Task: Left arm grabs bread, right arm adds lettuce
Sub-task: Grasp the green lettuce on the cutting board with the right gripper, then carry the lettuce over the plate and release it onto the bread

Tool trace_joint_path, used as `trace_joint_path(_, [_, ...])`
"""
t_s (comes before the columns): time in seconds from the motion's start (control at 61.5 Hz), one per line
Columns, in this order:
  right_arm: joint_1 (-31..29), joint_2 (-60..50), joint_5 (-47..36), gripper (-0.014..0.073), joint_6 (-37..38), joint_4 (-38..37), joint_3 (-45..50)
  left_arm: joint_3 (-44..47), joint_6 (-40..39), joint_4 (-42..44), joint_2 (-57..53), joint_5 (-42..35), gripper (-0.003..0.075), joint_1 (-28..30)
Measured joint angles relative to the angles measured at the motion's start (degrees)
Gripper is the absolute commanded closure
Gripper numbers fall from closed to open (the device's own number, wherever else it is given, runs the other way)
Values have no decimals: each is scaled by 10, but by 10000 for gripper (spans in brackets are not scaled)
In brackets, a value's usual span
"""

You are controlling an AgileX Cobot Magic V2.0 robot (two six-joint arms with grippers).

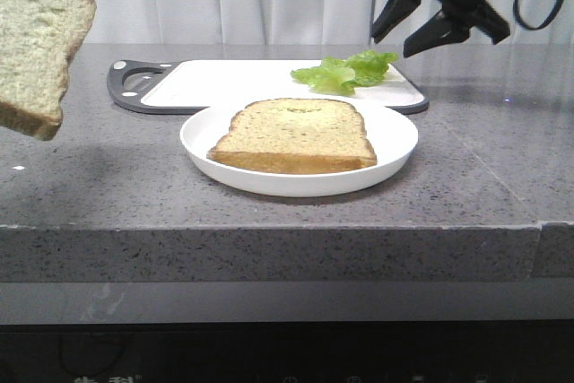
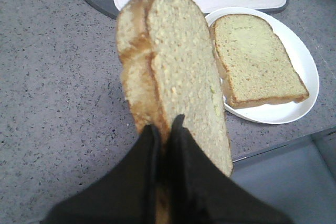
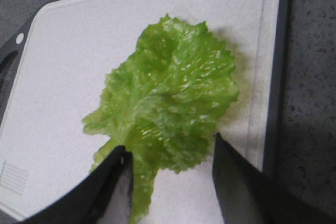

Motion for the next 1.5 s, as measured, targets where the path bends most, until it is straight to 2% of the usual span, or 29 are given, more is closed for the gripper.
trace_joint_path(0.228, [0, 51, -5, 209, -1, 11, -41, 0, 0, 0, 0, 0, 741, 0])
trace_joint_path(0.407, [0, 68, -15, 236, -20, 53, -48, 0, 0, 0, 0, 0, 741, 0])
trace_joint_path(0.472, [0, 75, -16, 302, -38, 74, -48, 0, 0, 0, 0, 0, 741, 0])
trace_joint_path(0.667, [0, 84, -21, 601, -82, 131, -48, 0, 0, 0, 0, 0, 741, 0])
trace_joint_path(0.813, [0, 81, -19, 713, -94, 151, -48, 0, 0, 0, 0, 0, 741, 0])
trace_joint_path(0.976, [0, 45, 14, 711, -98, 151, -48, 0, 0, 0, 0, 0, 741, 0])
trace_joint_path(1.171, [0, -52, 59, 711, -102, 151, -30, 0, 0, 0, 0, 1, 741, 0])
trace_joint_path(1.301, [0, -149, 70, 711, -123, 163, 40, 0, 0, 0, 0, 7, 741, 0])
trace_joint_path(1.496, [0, -277, 110, 711, -203, 227, 170, 0, 0, 0, 0, 11, 741, 0])
